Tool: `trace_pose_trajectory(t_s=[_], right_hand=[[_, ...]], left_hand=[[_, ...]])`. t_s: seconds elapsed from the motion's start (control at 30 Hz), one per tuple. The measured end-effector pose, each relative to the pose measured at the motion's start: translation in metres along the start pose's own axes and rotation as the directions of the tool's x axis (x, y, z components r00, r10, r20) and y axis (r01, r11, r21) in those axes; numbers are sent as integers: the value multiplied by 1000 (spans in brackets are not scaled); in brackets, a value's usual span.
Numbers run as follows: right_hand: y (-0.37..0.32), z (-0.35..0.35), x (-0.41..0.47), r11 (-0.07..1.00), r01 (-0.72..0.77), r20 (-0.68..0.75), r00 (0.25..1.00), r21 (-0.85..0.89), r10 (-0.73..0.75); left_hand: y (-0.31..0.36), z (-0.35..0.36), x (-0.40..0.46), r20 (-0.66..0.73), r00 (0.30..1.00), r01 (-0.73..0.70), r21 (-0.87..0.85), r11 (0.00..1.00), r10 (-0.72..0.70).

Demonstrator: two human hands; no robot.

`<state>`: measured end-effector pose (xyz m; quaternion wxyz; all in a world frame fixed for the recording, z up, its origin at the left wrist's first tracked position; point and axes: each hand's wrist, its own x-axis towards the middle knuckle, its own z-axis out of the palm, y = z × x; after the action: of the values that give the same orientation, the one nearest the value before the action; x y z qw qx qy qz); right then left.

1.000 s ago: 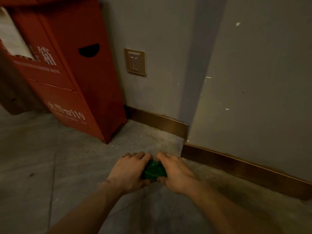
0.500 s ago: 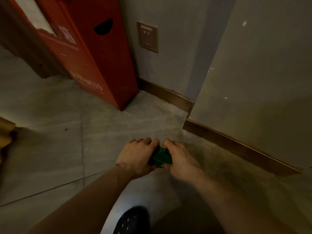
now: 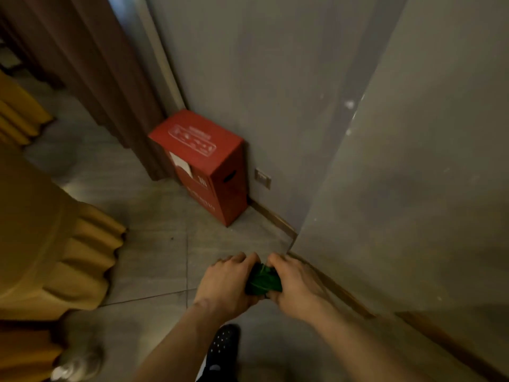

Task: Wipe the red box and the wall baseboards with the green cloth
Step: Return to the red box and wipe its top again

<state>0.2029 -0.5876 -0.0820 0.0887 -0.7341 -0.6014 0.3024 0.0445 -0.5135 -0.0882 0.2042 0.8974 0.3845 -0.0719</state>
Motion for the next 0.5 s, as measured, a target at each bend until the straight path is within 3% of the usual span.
trace_pose_trajectory(t_s=[0.27, 0.5], right_hand=[[-89, -171, -92, 980, 167, -126, 976, -113, -180], [-159, -217, -105, 975, 208, -194, 956, -77, -220]], left_hand=[[94, -176, -82, -196, 978, 68, -39, 997, -75], [90, -261, -124, -324, 938, 100, -95, 990, -126]])
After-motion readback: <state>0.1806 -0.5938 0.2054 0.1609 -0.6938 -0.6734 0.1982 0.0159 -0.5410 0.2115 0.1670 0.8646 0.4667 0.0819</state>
